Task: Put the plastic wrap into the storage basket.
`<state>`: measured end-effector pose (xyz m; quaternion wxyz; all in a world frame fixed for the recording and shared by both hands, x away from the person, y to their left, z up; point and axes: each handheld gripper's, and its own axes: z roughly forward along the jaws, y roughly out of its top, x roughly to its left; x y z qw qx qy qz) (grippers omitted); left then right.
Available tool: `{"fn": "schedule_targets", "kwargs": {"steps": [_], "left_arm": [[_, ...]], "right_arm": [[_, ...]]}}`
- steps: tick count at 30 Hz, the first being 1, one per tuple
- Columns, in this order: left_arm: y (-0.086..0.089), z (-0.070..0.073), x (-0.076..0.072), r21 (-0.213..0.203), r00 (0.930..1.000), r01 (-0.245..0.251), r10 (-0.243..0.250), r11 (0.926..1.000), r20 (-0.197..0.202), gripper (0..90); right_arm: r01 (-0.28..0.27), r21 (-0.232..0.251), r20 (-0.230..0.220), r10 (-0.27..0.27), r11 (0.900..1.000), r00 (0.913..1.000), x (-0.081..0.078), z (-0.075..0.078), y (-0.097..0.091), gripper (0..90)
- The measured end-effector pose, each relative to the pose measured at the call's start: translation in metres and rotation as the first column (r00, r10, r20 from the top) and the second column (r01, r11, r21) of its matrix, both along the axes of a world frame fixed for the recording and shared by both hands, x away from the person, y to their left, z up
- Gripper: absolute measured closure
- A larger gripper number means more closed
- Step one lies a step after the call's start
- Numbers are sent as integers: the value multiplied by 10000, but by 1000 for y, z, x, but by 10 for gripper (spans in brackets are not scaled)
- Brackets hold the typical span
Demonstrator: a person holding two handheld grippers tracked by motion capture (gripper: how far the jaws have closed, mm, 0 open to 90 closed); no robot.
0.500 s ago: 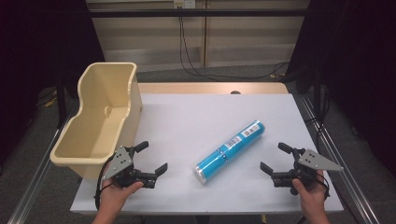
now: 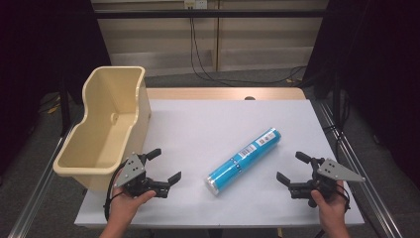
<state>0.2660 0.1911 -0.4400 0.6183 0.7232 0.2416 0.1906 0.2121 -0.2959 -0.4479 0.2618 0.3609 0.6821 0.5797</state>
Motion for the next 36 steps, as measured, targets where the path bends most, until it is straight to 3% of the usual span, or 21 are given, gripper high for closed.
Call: {"fn": "schedule_targets", "kwargs": {"steps": [19,36], "left_arm": [[-27,2,16,-17,9991,368,-368,9993,-202,0],[-62,7,35,-119,9972,681,-684,9976,-285,6]], "right_arm": [[38,61,-21,-38,10000,10000,-1,0,-1,1],[35,80,-27,-35,10000,10000,-1,0,-2,1]]}}
